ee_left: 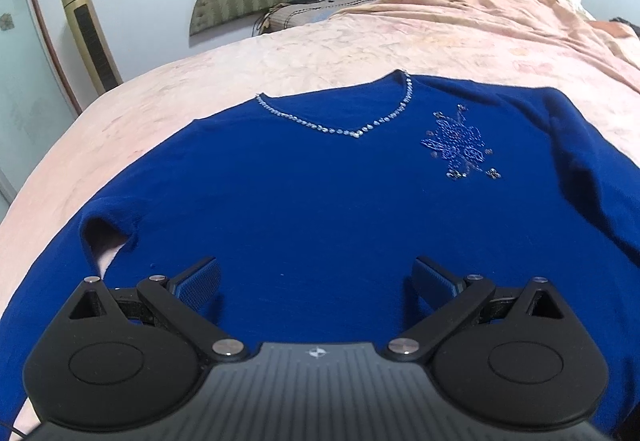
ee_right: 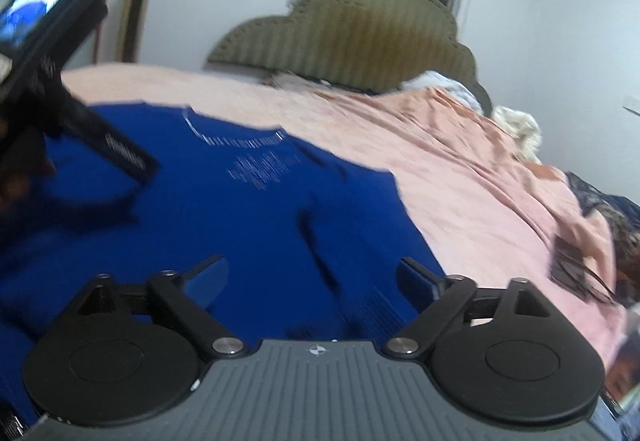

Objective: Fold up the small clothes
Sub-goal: 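Grasp the sweater's sleeve cuff with the right gripper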

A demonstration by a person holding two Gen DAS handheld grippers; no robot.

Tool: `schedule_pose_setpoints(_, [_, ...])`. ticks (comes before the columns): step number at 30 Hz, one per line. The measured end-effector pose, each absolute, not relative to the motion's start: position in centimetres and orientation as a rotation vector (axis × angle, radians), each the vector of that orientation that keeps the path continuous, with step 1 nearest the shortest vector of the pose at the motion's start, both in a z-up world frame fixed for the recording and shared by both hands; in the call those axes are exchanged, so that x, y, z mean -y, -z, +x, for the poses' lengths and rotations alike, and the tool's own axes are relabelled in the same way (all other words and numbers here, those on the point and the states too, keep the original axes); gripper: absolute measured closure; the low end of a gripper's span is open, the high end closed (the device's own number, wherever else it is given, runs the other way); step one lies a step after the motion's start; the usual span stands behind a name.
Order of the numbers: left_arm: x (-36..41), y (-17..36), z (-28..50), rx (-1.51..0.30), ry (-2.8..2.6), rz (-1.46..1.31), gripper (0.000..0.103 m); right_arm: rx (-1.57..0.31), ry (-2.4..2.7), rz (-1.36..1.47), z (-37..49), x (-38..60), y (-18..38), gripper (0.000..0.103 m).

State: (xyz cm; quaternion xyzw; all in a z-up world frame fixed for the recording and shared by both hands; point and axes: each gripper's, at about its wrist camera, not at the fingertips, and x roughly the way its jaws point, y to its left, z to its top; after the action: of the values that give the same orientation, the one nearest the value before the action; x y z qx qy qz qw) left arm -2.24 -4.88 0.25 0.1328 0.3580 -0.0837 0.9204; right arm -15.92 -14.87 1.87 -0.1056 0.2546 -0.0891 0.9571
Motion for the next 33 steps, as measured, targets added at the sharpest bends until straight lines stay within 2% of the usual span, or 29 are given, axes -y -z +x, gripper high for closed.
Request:
schedule_pose_setpoints(4, [5.7, -0.1, -2.4, -0.738, 0.184, 0.294, 0.000, -0.590, 0.218, -0.101, -16.7, 17.6, -0.7, 0.039])
schedule_pose_setpoints(7, [6.1, 0.0, -2.7, -0.728, 0.191, 0.323, 0.000, -0.605, 0.191, -0.003, -16.9, 18.8, -0.4, 0.040])
schedule_pose_setpoints(14, [6.4, 0.1, -2.8, -0.724, 0.182, 0.348, 0.000, -0.614, 0.155, -0.114, -16.9, 17.2, 0.7, 0.045])
schedule_pose_setpoints(16, [6.4, 0.2, -2.8, -0.724, 0.177, 0.351, 0.000, -0.618, 0.162, -0.061, -16.9, 18.0, 0.2, 0.077])
schedule_pose_setpoints(18, [6.4, 0.2, -2.7, -0.729, 0.176, 0.349, 0.000, -0.619, 0.177, -0.032, -17.1, 18.6, -0.3, 0.090])
schedule_pose_setpoints(19, [6.3, 0.3, -2.7, -0.731, 0.177, 0.348, 0.000, -0.621, 0.172, 0.000, -17.2, 19.3, -0.5, 0.093])
schedule_pose_setpoints(25, [6.2, 0.1, -2.7, -0.728, 0.168, 0.359, 0.000, -0.533, 0.179, 0.185, -17.7, 23.6, -3.1, 0.094])
schedule_pose_setpoints(33, [5.1, -0.7, -2.3, -0.704, 0.129, 0.351, 0.000, -0.151, 0.335, 0.228, -16.9, 33.1, -12.7, 0.094])
